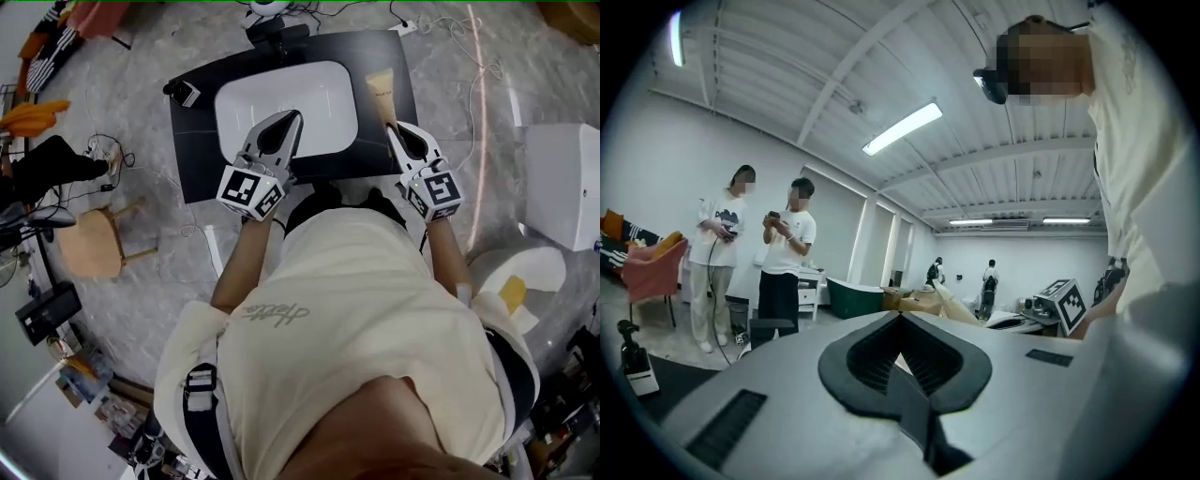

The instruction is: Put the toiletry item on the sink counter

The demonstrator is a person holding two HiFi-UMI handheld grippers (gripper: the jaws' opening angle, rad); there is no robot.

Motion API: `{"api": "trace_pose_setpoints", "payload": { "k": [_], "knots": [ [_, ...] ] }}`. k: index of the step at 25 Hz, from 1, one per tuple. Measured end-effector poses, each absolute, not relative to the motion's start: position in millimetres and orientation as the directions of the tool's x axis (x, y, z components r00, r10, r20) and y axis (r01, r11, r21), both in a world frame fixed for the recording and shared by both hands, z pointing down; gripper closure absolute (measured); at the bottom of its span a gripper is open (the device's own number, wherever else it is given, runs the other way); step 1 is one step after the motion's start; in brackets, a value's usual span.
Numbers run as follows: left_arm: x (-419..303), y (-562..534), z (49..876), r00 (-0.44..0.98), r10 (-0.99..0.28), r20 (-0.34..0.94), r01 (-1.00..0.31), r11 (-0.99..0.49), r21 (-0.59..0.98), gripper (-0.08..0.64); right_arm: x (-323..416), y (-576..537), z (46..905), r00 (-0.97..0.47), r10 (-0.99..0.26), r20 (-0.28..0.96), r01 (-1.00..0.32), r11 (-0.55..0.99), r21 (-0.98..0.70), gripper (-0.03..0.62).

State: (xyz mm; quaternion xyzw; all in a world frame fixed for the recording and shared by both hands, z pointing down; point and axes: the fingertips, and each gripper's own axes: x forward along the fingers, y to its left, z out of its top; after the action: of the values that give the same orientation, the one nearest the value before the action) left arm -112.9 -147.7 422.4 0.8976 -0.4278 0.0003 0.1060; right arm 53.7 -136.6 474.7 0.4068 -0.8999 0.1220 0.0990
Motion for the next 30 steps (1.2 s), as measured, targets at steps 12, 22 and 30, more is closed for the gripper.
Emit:
{"api": "trace_pose_setpoints", "payload": {
  "k": [12, 22, 30],
  "knots": [
    [-154.2, -199.2, 446.3, 0.74, -0.669, 0.074, -0.665, -0.71, 0.234, 0.557, 4.2, -163.8, 479.8, -0.553, -0.749, 0.366, -0.821, 0.564, -0.086, 0.569],
    [-158.5, -218.0, 457.7, 0.715, -0.693, 0.091, -0.689, -0.677, 0.259, 0.557, 11.8, -183.4, 500.6, -0.54, -0.717, 0.44, -0.824, 0.558, -0.101, 0.569],
    [-144.3, -221.7, 455.9, 0.674, -0.726, 0.138, -0.733, -0.632, 0.251, 0.557, 23.8, -204.1, 527.2, -0.587, -0.66, 0.468, -0.787, 0.6, -0.141, 0.569]
  ]
}}
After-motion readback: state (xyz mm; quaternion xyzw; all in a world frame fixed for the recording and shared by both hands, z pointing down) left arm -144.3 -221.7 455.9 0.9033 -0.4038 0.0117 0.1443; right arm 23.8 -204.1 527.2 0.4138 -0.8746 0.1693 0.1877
